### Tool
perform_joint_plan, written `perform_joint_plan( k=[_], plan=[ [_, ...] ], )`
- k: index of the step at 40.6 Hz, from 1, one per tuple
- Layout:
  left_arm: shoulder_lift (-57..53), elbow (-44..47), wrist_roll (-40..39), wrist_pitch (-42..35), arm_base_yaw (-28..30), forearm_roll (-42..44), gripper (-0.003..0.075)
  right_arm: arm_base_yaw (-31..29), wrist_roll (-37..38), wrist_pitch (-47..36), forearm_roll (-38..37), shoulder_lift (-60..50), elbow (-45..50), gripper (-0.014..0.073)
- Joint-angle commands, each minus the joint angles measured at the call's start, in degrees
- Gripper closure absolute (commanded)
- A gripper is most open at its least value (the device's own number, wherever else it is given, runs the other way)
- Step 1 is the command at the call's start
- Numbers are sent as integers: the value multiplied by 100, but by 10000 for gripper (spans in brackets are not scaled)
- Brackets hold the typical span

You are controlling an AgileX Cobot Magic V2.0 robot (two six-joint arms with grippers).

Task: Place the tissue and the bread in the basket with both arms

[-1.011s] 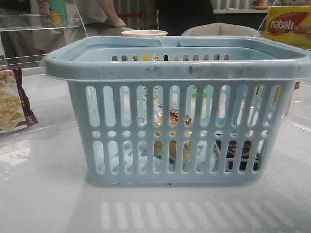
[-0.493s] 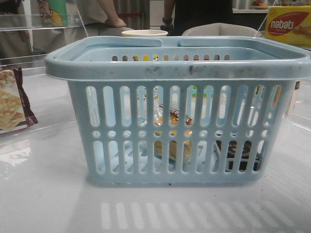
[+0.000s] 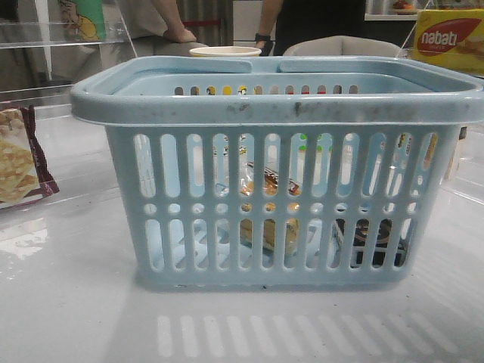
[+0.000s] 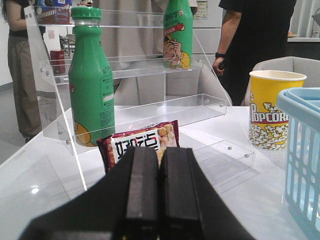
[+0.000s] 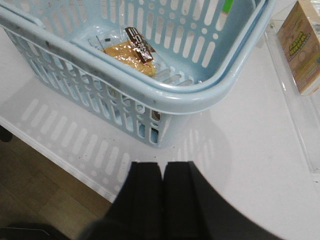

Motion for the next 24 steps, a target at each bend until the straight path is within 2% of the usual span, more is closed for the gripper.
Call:
perform_joint_plan(
  k=[1,14,24],
  plan=[
    [-102,0,-41,-508,-52,-4,629,-328,-12,-566,-112,-153,-16,537],
    [-102,0,-41,-508,-52,-4,629,-2060,-12,-2485,181,-2007,1876,537],
    [-102,0,-41,-508,-52,-4,629,-2852,-12,-3390,479,-3163,3259,537]
  ],
)
